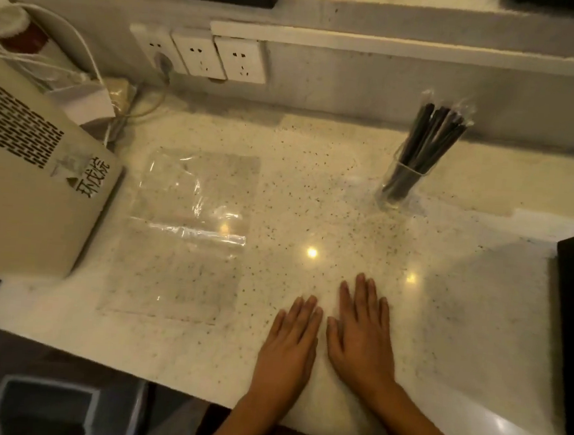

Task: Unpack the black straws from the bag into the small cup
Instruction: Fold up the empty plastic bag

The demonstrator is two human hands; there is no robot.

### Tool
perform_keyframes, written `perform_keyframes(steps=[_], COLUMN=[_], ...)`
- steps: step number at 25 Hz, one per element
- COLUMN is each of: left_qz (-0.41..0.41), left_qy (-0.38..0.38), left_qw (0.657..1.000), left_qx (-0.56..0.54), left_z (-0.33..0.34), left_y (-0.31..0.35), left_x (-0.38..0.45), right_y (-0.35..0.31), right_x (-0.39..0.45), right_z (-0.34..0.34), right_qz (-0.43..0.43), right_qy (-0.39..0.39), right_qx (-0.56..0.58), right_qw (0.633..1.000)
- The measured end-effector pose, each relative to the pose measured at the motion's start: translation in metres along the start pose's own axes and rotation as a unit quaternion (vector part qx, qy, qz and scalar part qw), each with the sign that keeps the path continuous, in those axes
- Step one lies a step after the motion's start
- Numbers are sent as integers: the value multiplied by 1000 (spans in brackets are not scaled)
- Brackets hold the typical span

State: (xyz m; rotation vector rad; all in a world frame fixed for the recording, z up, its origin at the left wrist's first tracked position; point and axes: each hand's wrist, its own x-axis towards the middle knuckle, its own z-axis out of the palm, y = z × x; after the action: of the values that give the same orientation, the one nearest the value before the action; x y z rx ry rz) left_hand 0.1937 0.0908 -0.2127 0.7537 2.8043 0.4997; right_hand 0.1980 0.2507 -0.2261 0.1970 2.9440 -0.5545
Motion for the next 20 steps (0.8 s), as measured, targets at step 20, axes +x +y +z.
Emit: perform_keyframes(steps=[20], left_qz=[-320], left_qy=[186], left_qw=[920], left_qx=[-128], left_z=[-181], left_y=[-200], left_x=[-47], right_y=[-157], right_x=[79], right_z=[-29], right_qz=[8], right_qy=[-24], right_qx=[376], right_qw=[926])
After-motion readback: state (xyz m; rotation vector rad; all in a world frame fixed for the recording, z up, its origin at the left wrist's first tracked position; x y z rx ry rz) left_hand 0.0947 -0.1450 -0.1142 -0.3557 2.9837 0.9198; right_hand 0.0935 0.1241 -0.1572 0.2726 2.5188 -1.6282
